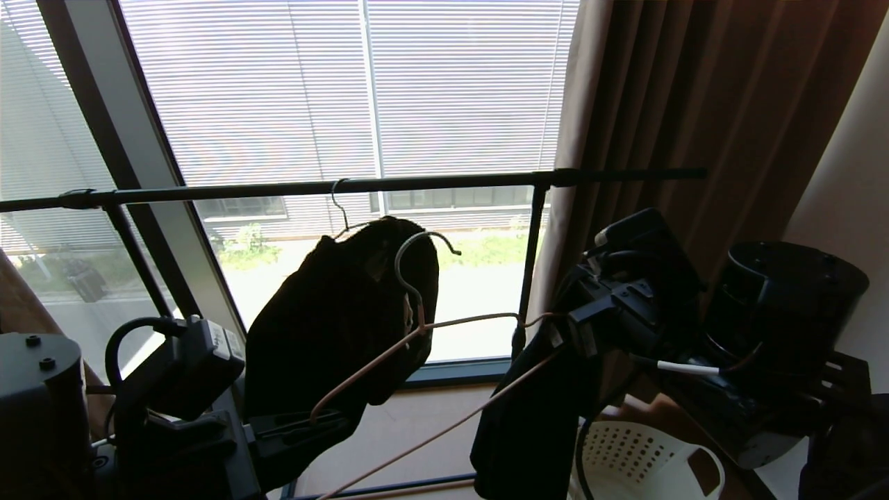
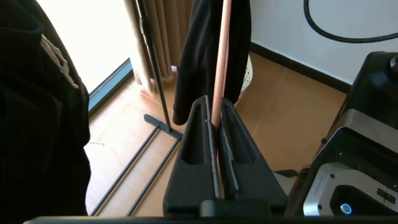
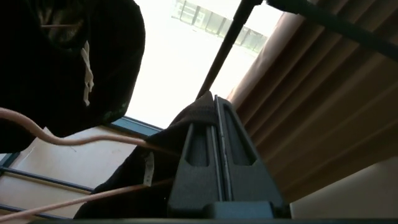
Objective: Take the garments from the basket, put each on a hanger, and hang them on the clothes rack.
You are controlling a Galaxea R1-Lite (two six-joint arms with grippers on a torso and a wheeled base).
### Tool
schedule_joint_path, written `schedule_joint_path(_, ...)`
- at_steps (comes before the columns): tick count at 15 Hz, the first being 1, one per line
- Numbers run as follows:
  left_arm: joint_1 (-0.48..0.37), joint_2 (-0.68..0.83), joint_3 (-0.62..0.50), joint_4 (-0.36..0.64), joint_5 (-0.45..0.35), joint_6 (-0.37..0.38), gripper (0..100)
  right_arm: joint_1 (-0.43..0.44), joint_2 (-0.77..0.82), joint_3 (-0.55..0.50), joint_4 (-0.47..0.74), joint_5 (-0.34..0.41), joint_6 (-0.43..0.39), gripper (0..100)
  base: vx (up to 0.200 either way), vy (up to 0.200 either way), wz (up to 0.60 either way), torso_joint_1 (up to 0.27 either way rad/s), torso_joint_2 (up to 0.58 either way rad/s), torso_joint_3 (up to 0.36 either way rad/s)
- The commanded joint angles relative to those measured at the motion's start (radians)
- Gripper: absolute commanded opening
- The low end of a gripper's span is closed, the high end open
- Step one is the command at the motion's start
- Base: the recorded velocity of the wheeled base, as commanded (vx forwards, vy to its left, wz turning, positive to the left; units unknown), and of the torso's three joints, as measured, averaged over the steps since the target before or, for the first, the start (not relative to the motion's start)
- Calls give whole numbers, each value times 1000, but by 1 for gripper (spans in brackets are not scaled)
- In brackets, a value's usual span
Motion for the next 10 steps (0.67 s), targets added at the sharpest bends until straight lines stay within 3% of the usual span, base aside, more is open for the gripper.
schedule_joint_path(1, -14, 47, -19, -1, 0, 9, 0, 53, 5, -18, 2, -2, -2, 0, 0, 0, 0, 0, 0, 0)
schedule_joint_path(10, -17, 95, -22, -1, 3, 9, 0, 228, 1, -37, 7, -30, 1, 0, 0, 0, 0, 0, 0, 0)
